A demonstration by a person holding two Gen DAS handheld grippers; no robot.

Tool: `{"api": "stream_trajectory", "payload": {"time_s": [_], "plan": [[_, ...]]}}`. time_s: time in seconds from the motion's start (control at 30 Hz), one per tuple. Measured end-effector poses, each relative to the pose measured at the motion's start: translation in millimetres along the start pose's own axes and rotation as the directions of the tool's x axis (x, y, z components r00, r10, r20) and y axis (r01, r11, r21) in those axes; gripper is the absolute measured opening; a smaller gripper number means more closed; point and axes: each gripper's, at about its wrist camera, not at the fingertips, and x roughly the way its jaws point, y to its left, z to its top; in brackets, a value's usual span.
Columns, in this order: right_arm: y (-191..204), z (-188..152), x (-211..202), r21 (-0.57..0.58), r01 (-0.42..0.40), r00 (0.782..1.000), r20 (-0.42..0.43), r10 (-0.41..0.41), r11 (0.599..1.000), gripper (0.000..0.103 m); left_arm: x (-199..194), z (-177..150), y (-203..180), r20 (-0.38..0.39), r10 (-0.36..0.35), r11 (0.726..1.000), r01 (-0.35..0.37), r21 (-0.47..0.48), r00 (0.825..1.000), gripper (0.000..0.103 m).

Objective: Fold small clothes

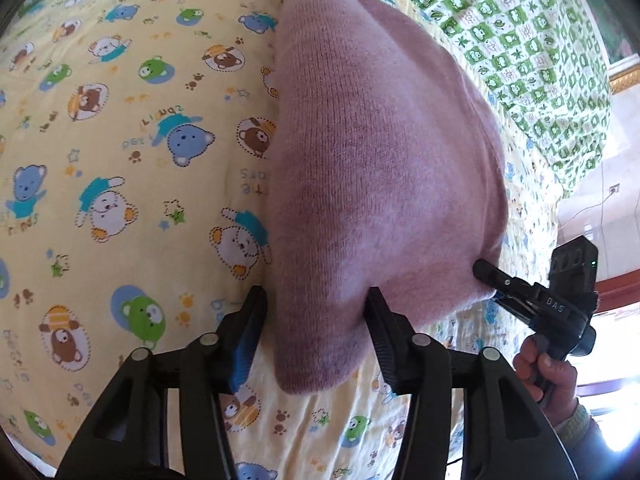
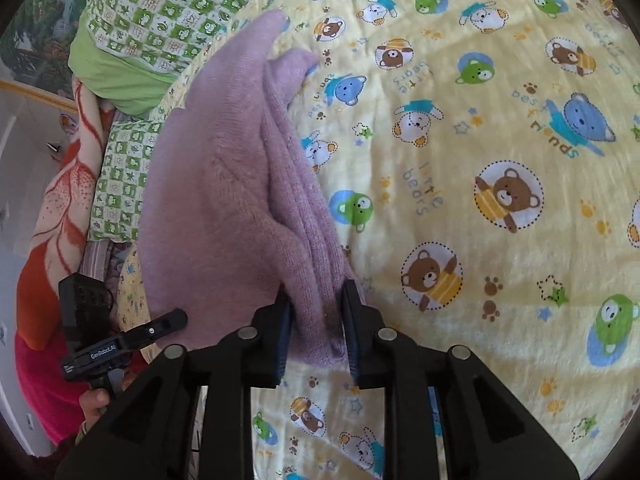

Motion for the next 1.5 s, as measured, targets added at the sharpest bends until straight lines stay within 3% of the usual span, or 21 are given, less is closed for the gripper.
{"api": "stream_trajectory", "payload": {"time_s": [0.13,0.27,0.4,0.57,0.7,0.93,1.07,1.17,1.5], "plan": [[2.2,-4.9,-9.0,-0.027,0.056,0.998,0.019,-0.055,0.998,0.035,-7.4,-5.3,-5.6,0.032,0.034,0.999,-0.035,0.015,0.999,0.055],[17.9,-10.4,-22.0,-0.082,0.124,0.991,0.062,-0.119,0.989,0.037,-21.4,-15.6,-9.0,0.091,0.077,0.996,-0.080,0.030,0.993,0.066],[38.5,-19.1,-30.8,-0.175,0.212,0.974,0.122,-0.193,0.961,0.042,-34.8,-28.7,-10.1,0.150,0.106,0.992,-0.115,0.055,0.983,0.072],[58.0,-32.2,-36.3,-0.262,0.279,0.954,0.187,-0.235,0.924,0.047,-44.9,-44.2,-5.6,0.192,0.134,0.987,-0.147,0.058,0.972,0.072],[67.7,-44.4,-37.1,-0.297,0.294,0.948,0.213,-0.237,0.909,0.048,-53.2,-59.1,-4.8,0.245,0.162,0.980,-0.185,0.074,0.956,0.072],[78.2,-75.3,-37.4,-0.372,0.284,0.948,0.246,-0.201,0.884,0.075,-53.7,-75.6,-6.8,0.276,0.242,0.956,-0.278,0.098,0.930,0.073],[84.0,-91.8,-32.9,-0.413,0.293,0.947,0.247,-0.204,0.862,0.077,-56.5,-89.5,-7.4,0.301,0.252,0.951,-0.292,0.097,0.920,0.075],[87.1,-102.4,-30.5,-0.439,0.310,0.942,0.259,-0.211,0.844,0.079,-57.0,-97.1,-8.8,0.301,0.245,0.950,-0.290,0.114,0.922,0.075],[87.2,-126.5,-31.5,-0.472,0.327,0.936,0.283,-0.210,0.819,0.085,-59.6,-116.9,-17.2,0.328,0.274,0.920,-0.346,0.184,0.904,0.082]]}}
